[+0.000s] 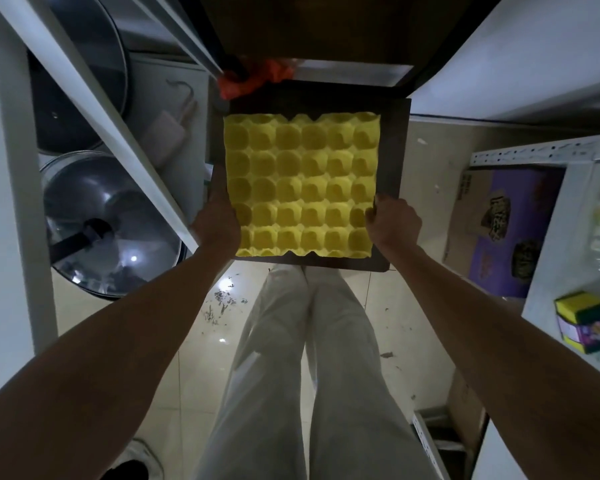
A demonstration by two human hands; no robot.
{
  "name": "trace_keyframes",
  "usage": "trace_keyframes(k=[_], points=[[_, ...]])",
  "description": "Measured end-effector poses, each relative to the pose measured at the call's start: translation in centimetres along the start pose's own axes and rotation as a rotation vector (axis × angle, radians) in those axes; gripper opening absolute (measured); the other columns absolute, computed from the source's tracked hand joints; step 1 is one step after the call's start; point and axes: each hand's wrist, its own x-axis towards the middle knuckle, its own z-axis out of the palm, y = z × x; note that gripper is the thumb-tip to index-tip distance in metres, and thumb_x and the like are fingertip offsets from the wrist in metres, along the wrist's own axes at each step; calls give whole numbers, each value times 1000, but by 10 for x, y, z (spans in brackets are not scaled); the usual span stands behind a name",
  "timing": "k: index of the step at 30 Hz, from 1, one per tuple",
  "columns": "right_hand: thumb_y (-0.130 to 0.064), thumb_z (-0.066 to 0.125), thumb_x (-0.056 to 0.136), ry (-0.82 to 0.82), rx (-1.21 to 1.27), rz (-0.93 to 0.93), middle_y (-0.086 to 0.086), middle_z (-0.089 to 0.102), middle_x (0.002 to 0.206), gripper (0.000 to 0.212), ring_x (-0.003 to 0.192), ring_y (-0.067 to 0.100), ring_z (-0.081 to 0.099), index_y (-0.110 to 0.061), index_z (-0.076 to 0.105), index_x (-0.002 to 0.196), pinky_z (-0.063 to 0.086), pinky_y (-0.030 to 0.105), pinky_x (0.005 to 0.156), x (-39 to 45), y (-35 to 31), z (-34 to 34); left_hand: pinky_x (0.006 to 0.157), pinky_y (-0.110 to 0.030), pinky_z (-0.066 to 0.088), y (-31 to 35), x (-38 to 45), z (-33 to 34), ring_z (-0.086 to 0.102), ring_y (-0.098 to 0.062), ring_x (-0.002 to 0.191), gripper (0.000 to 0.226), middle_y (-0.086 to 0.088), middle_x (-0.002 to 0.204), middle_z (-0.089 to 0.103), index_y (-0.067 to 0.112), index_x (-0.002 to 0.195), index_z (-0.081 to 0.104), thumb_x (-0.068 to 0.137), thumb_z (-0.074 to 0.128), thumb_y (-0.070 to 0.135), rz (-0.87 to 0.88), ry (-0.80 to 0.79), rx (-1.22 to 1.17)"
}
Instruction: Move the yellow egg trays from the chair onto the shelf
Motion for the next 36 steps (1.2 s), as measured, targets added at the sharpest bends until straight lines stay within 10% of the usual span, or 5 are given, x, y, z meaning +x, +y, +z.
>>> trace_keyframes(k=[18, 31, 36], points=[[-20, 47, 95, 159, 360, 193, 8, 61, 83, 9, 85, 34, 61, -19, 56, 93, 38, 34, 63, -72, 9, -58, 69, -44, 45, 6, -65, -85, 66, -46, 101, 24, -22, 111, 67, 12, 121, 54, 104, 41, 23, 106, 156, -64], [-31, 54, 99, 514, 763, 660, 8, 72, 88, 18, 83, 32, 69, -21, 67, 107, 56, 41, 69, -418, 128, -98, 61, -30, 44, 95, -249, -174, 61, -16, 69, 12, 8, 75, 65, 31, 94, 61, 99, 56, 41, 977, 57, -287], [-22, 59, 96, 712, 992, 794, -8, 57, 62, 17, 59, 16, 59, -30, 53, 83, 42, 32, 56, -545, 126, -88, 62, -28, 42, 124, -356, -196, 61, -14, 70, 21, 9, 71, 63, 27, 81, 61, 100, 64, 38, 1190, 21, -212]])
